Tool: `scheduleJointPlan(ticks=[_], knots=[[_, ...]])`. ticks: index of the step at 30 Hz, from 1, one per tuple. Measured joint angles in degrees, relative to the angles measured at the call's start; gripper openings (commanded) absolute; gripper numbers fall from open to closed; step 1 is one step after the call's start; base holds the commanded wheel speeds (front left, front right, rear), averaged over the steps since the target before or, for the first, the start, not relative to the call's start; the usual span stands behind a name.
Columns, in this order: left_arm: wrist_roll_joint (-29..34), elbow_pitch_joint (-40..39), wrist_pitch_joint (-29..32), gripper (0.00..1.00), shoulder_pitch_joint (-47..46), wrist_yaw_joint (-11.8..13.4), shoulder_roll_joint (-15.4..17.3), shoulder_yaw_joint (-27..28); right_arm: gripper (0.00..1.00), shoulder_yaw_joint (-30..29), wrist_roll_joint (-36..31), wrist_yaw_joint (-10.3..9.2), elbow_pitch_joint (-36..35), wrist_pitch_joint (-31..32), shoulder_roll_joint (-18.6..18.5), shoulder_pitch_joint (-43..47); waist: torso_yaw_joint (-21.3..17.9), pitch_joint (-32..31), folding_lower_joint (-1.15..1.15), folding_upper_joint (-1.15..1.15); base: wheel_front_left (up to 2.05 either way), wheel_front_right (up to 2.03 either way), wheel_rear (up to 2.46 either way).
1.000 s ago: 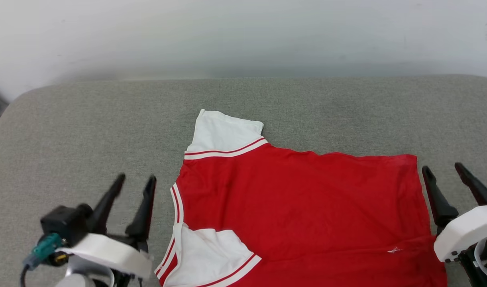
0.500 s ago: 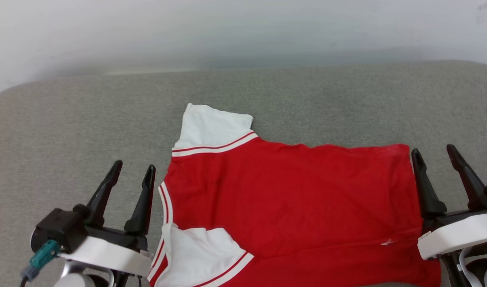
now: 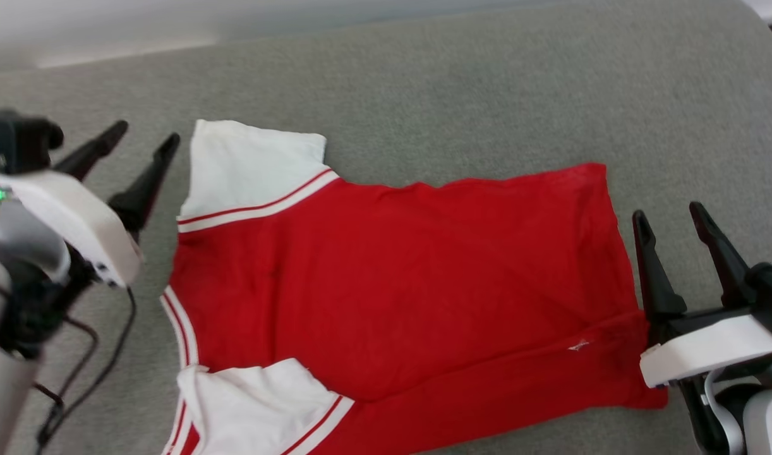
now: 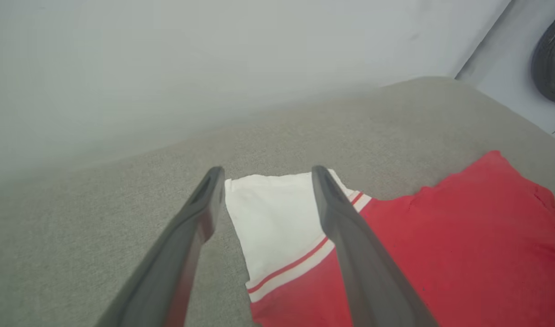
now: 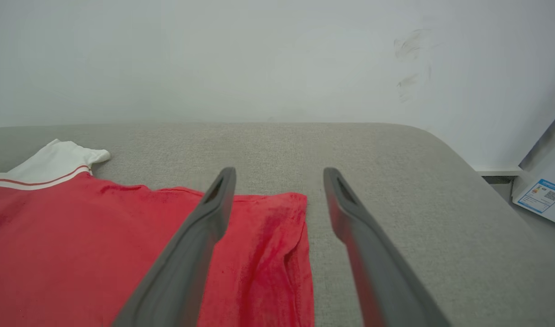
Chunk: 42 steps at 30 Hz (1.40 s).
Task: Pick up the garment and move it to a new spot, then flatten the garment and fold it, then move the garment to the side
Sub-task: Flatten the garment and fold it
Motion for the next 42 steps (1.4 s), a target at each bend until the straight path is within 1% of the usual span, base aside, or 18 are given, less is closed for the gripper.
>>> scheduleJointPlan(ticks=[4, 8, 10, 11, 12, 13, 16, 17, 19, 22, 26, 32, 33, 34, 37, 42], knots=[[-3.64, 3.49, 13.22, 1.0, -8.39, -0.79, 4.1, -1.57, 1.0, 0.74, -0.11, 0.0, 0.54, -0.73, 0.85, -1.4, -2.63, 3.2, 0.0, 0.0, 0.0, 0.0, 0.0], [-6.57, 6.21, 26.08, 1.0, -16.18, -0.9, 6.91, -3.49, 1.0, 1.04, 0.4, 0.0, 1.01, -0.98, 1.68, -2.41, -4.97, 6.27, 0.0, 0.0, 0.0, 0.0, 0.0], [-7.67, 7.86, 31.82, 1.0, -19.67, 0.19, 7.51, -4.0, 1.0, 1.6, 0.41, 0.0, 1.01, -1.05, 1.86, -2.66, -5.99, 7.72, 0.0, 0.0, 0.0, 0.0, 0.0], [-7.67, 7.86, 31.82, 1.0, -19.67, 0.19, 7.51, -4.0, 1.0, 1.6, 0.41, 0.0, 1.01, -1.05, 1.86, -2.66, -5.99, 7.72, 0.0, 0.0, 0.0, 0.0, 0.0], [-8.4, 9.45, 36.63, 1.0, -22.47, 1.64, 7.65, -4.56, 1.0, 2.1, 0.41, 0.0, 0.85, -1.3, 2.1, -3.17, -6.9, 9.04, 0.0, 0.0, 0.0, 0.0, 0.0], [-8.4, 9.45, 36.63, 1.0, -22.47, 1.64, 7.65, -4.56, 1.0, 2.1, 0.41, 0.0, 0.85, -1.3, 2.1, -3.17, -6.9, 9.04, 0.0, 0.0, 0.0, 0.0, 0.0], [-8.55, 11.79, 41.87, 1.0, -25.74, 4.24, 7.44, -5.48, 1.0, 2.4, 0.88, 0.0, 0.8, -1.21, 2.56, -3.32, -7.9, 10.82, 0.0, 0.0, 0.0, 0.0, 0.0], [-8.36, 13.05, 43.92, 1.0, -27.42, 5.41, 7.34, -5.87, 1.0, 2.94, 2.31, 0.0, 0.71, -1.14, 2.89, -3.35, -8.36, 11.86, 0.0, 0.0, 0.0, 0.0, 0.0], [-8.28, 14.49, 44.41, 1.0, -28.39, 5.41, 7.55, -5.88, 1.0, 3.27, 2.18, 0.0, 0.64, -1.01, 3.0, -3.43, -8.6, 12.38, 0.0, 0.0, 0.0, 0.0, 0.0], [-7.06, 18.35, 44.69, 1.0, -31.18, 3.89, 8.34, -6.57, 1.0, 3.6, 2.01, 0.0, 0.54, -1.27, 3.12, -3.89, -9.31, 13.86, 0.0, 0.0, 0.0, 0.0, 0.0], [-5.13, 22.15, 44.79, 1.0, -32.94, 2.31, 7.94, -8.46, 1.0, 3.74, 1.75, 0.0, 0.77, -1.49, 3.3, -4.37, -9.96, 15.41, 0.0, 0.0, 0.0, 0.0, 0.0], [-5.15, 25.85, 45.69, 1.0, -34.57, 0.87, 7.21, -9.9, 1.0, 3.78, 1.33, 0.0, 0.87, -1.68, 3.5, -4.43, -10.03, 16.34, -0.01, 0.0, 0.0, 0.0, 0.0], [-5.57, 26.18, 45.9, 0.44, -34.61, 0.52, 6.97, -9.95, 1.0, 3.7, 1.07, 0.0, 0.88, -1.48, 3.53, -4.44, -9.96, 16.38, 0.0, 0.0, 0.0, 0.0, 0.0], [-6.56, 26.72, 46.9, 0.0, -34.78, 0.02, 6.43, -10.48, 1.0, 3.18, 0.75, 0.0, 0.87, -1.2, 3.56, -4.47, -9.57, 16.29, -0.01, 0.0, 0.0, 0.0, 0.0], [-7.4, 26.88, 46.74, 0.0, -34.54, -0.49, 5.76, -10.95, 1.0, 2.87, 0.43, 0.0, 0.78, -0.87, 3.61, -4.5, -9.09, 16.02, -0.01, 0.0, 0.0, 0.0, 0.0], [-7.51, 27.76, 41.7, 0.0, -33.56, -1.07, 4.72, -11.05, 1.0, 2.76, -0.45, 0.0, 0.75, 0.04, 3.67, -4.51, -8.43, 15.15, 0.0, 0.0, 0.0, 0.0, 0.0]])
